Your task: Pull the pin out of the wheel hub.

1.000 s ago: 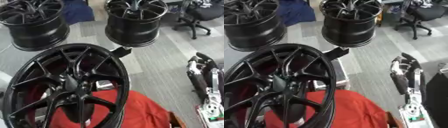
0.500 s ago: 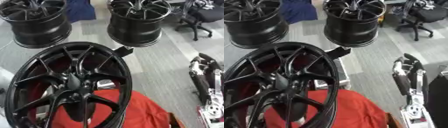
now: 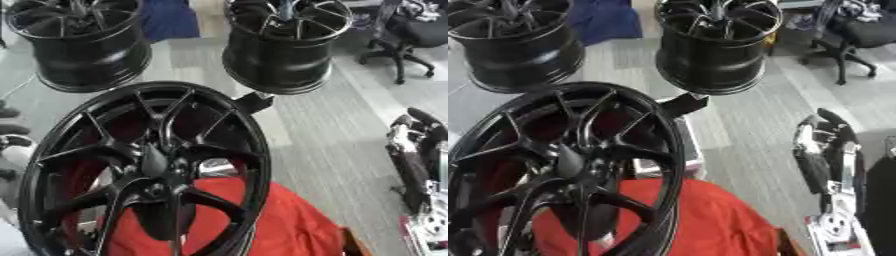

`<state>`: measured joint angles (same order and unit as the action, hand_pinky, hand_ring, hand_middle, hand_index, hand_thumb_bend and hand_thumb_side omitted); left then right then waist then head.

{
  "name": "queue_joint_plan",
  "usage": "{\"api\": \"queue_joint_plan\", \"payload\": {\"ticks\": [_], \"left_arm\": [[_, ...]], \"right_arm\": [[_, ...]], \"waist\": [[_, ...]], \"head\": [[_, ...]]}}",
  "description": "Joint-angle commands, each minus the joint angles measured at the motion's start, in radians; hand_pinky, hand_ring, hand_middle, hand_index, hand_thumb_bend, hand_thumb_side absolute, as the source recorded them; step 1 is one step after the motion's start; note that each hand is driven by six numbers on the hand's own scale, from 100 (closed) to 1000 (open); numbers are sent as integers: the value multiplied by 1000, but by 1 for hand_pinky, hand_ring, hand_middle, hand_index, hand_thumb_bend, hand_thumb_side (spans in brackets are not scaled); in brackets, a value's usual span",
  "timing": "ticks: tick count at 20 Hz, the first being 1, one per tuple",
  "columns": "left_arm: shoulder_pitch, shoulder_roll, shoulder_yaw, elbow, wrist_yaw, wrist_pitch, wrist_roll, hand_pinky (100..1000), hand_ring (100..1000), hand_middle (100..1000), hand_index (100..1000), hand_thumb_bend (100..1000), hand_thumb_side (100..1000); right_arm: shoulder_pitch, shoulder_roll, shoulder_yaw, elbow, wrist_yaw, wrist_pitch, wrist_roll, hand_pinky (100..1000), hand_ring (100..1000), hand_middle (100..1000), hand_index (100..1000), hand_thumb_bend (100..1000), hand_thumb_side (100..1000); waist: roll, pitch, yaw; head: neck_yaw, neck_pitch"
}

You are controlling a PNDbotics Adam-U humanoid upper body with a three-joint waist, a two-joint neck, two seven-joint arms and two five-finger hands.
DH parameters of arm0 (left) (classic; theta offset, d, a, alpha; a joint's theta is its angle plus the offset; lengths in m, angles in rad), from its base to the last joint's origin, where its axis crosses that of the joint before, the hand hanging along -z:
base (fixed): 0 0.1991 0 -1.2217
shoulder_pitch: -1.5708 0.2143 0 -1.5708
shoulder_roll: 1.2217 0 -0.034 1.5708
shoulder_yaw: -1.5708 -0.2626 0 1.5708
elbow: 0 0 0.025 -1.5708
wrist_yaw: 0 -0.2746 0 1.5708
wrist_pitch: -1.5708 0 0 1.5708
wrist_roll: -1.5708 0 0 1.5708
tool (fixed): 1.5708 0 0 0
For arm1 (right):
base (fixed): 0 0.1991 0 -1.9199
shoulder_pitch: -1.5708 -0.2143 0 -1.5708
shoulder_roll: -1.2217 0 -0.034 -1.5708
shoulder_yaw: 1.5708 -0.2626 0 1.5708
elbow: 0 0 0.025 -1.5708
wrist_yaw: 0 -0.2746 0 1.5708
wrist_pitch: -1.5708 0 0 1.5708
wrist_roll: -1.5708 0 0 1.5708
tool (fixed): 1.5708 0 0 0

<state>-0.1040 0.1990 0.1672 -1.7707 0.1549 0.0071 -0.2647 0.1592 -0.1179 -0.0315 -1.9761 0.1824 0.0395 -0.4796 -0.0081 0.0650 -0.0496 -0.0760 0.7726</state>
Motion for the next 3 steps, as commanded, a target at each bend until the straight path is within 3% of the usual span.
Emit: {"api": "queue_joint_plan", "payload": {"ticks": [1,3], "left_arm": [[-2,-6,-13,-20,-22,13,-9,577,610,680,821,100,898],[-2,-11,-21,-19,-29,17,-16,577,610,680,822,100,901]], "right_arm": [[-6,-4,0,-24,-2,-3,3,521,592,599,801,100,497],[-4,-4,1,-24,-3,-1,2,521,592,598,801,100,498]], "waist": [[-1,-7,-1],[-3,-6,-1]], "head": [[19,-3],[26,-3]]}}
